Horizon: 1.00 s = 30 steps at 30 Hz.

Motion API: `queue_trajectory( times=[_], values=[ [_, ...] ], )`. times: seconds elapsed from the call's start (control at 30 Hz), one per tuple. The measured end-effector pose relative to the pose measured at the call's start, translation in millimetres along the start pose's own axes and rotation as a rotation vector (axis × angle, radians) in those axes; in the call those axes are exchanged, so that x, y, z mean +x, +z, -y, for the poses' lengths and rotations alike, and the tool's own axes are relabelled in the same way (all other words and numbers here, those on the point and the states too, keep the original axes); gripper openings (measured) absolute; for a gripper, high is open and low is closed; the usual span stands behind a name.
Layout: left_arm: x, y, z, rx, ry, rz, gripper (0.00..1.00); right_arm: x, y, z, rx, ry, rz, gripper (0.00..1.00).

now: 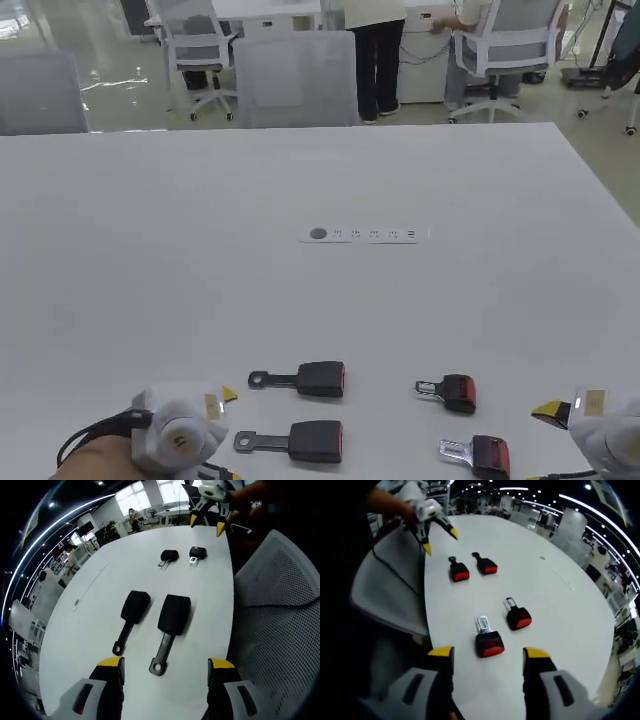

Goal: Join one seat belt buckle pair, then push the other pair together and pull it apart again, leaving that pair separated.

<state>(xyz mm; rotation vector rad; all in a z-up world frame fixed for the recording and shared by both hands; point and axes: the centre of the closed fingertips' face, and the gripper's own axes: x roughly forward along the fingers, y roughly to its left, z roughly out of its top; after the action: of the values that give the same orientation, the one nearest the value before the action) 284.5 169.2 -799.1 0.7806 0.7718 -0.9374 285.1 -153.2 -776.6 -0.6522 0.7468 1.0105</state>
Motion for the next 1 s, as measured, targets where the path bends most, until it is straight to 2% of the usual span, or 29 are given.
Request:
queue_trajectory(
  times=[0.07, 0.17, 0.4, 0.6, 0.8, 1.0],
  values=[
    [5.2, 2.2, -0.3, 0.011, -0.017, -0.014, 0.66, 3.7, -1.8, 0.5, -0.010, 0.007, -0.006, 0.55],
    [13.5, 11.6, -3.4, 0.042, -0.029, -0.009, 0.65, 7.8, -2.6, 1.1, -0.038, 0.022, -0.011, 0.53],
    [32.7, 31.1, -4.7, 0.080, -0.074, -0.016, 0.59, 20.0, -5.6, -2.3, -0.054, 0.076, -0.031, 0.47],
    [48.4, 43.1, -4.6, 0.123, -0.111, -0.032, 0.55, 31.5, -9.6, 1.6, -0.061, 0.095, -0.050, 0.45],
    [60.2, 45.3, -2.2, 0.150, -0.148, -0.054, 0.51, 41.2, -12.0, 6.8, -0.070, 0.120, -0.060, 0.42],
    [68.8, 41.1, 2.5, 0.170, -0.184, -0.083, 0.48, 50.0, -16.3, 8.6, -0.094, 0.149, -0.073, 0.40]
  ],
)
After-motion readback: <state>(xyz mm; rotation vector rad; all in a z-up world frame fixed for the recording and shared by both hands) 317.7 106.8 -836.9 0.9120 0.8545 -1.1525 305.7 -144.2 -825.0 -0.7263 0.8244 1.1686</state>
